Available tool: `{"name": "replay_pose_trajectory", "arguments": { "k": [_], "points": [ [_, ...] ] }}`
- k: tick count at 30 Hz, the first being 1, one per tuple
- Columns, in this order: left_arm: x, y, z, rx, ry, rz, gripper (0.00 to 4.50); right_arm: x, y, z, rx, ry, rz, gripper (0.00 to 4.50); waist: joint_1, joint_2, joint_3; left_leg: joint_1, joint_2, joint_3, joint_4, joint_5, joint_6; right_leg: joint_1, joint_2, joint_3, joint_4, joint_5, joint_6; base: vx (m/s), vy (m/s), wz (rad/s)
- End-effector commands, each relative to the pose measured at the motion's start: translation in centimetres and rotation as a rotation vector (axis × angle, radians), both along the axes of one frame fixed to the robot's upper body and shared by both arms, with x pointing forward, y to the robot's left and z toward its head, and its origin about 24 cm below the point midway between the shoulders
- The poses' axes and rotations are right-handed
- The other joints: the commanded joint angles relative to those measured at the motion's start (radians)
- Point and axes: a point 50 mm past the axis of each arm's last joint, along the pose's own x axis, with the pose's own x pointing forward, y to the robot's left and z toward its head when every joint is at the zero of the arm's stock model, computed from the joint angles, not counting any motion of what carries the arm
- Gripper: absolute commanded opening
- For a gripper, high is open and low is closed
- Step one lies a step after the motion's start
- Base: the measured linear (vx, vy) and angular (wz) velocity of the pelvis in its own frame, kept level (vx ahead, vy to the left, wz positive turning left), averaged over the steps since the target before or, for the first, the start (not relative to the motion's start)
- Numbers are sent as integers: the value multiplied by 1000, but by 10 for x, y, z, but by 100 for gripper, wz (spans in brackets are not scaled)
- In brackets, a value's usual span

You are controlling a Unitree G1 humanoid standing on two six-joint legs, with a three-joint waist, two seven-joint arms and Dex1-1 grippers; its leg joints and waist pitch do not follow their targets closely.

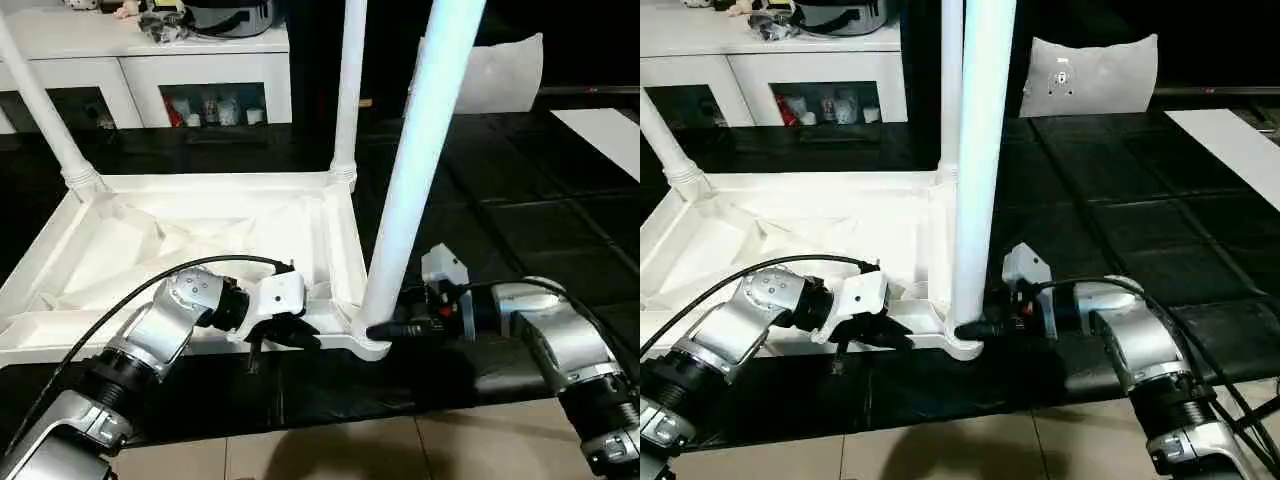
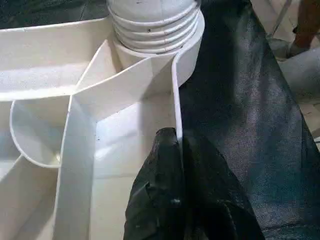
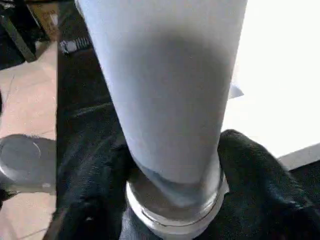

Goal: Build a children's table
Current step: Rotate leg to tighten

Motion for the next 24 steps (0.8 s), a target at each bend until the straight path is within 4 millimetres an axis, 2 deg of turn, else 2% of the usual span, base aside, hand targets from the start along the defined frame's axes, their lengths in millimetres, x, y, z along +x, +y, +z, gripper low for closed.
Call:
{"name": "replay_pose_trajectory", "arguments": {
  "k": [1, 6, 16, 18, 20, 22, 24],
  "points": [
    [-1, -9, 5, 10, -26, -77, 0, 0, 2, -5, -27, -31, -23, 330, -3, -7, -71, -6, 24, 8, -70, -131, 69, 67, -48, 61, -64, -340, -133, 0, 0, 0],
    [-1, -9, 5, 10, -27, -76, 0, -2, 6, -4, -33, -43, -11, 330, -3, -7, -70, -6, 22, 8, -71, -139, 65, 68, -48, 61, -66, -354, -125, 0, 0, 0],
    [-1, -8, 6, 12, -29, -72, 0, -2, 11, -5, 21, -37, -18, 330, -4, -8, -71, -5, 24, 8, -71, -133, 72, 68, -47, 63, -63, -335, -132, 0, 0, 0],
    [-1, -8, 5, 12, -29, -72, 0, -2, 11, -5, 23, -36, -19, 304, -4, -8, -70, -6, 24, 8, -71, -136, 71, 68, -48, 63, -64, -340, -132, 0, 0, 0],
    [0, -7, 5, 15, -29, -71, 0, -3, 11, -5, 19, -30, -11, 304, -3, -7, -70, -5, 24, 8, -72, -136, 69, 68, -48, 63, -64, -344, -130, 0, 0, 0],
    [0, -7, 6, 15, -29, -70, 0, -4, 10, -6, 16, -29, -6, 277, -3, -9, -71, -6, 23, 9, -71, -131, 70, 68, -48, 63, -63, -335, -131, 0, 0, 0],
    [0, -7, 6, 17, -30, -69, 0, -5, 9, -7, 13, -30, -2, 271, -3, -7, -71, -6, 23, 8, -71, -129, 71, 68, -47, 63, -63, -333, -133, 0, 0, 0]
  ]
}}
